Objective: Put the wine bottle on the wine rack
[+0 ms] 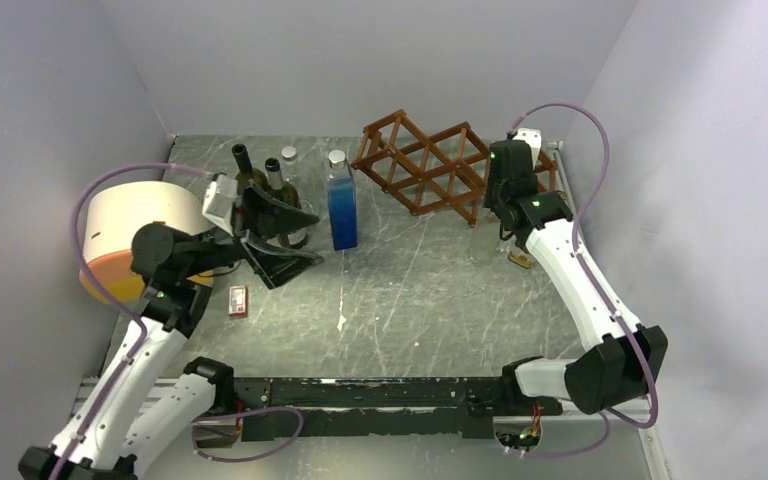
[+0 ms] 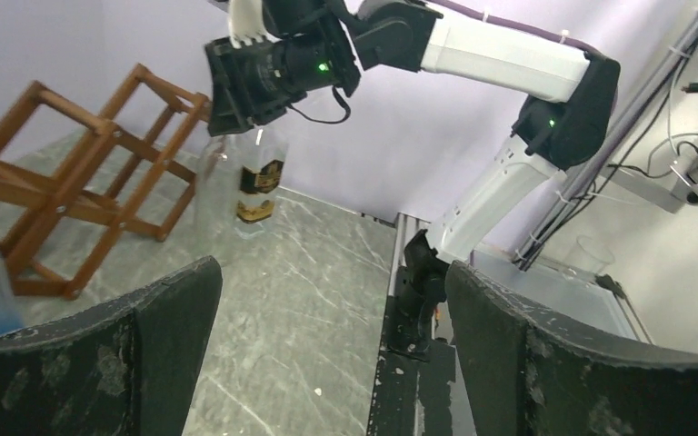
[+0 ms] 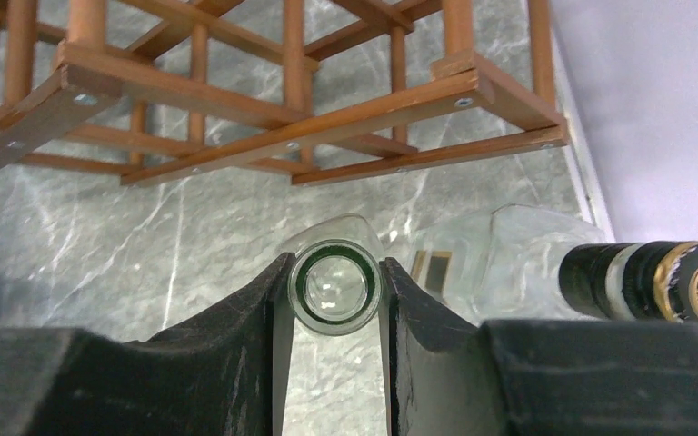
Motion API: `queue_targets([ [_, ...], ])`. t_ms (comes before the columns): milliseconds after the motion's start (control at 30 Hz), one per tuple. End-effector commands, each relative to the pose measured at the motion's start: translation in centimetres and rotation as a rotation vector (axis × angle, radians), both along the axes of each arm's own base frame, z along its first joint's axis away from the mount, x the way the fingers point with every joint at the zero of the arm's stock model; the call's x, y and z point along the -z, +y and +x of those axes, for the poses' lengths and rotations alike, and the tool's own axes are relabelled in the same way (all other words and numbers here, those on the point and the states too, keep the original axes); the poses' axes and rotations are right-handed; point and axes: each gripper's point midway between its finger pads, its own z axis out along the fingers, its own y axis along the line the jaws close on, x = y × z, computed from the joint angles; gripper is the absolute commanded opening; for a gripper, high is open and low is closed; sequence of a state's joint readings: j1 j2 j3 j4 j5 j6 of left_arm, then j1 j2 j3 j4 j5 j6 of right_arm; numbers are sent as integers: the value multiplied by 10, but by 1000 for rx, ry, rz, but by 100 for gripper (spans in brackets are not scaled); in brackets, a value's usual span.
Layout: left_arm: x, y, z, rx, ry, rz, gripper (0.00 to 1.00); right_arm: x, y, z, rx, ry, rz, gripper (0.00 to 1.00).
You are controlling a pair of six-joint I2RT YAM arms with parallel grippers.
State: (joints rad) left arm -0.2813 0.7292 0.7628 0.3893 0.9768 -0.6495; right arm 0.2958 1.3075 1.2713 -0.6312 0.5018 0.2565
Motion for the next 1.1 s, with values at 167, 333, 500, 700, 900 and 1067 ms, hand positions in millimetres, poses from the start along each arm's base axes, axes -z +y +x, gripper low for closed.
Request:
queue_targets([
  [167,8,-70,17,10,-17,4,94,-47,35,-26,-213,-120,152,0],
  [333,40,-114,29,-82,18,90,96,-47,54,-41,-326,-96,208,0],
  [500,84,-159,33,-109,36,193,100,-52,70,-56,-431,-89,263,0],
  [700,145,-182,69,-351,-93,274,100,-50,87,-74,-493,-76,366,0],
  [900,182,-205,78,-367,-131,358,100,-64,93,-83,-517,-117,424,0],
  [1067,192,-206,83,-388,-110,375,100,-86,99,-86,-533,-177,482,0],
])
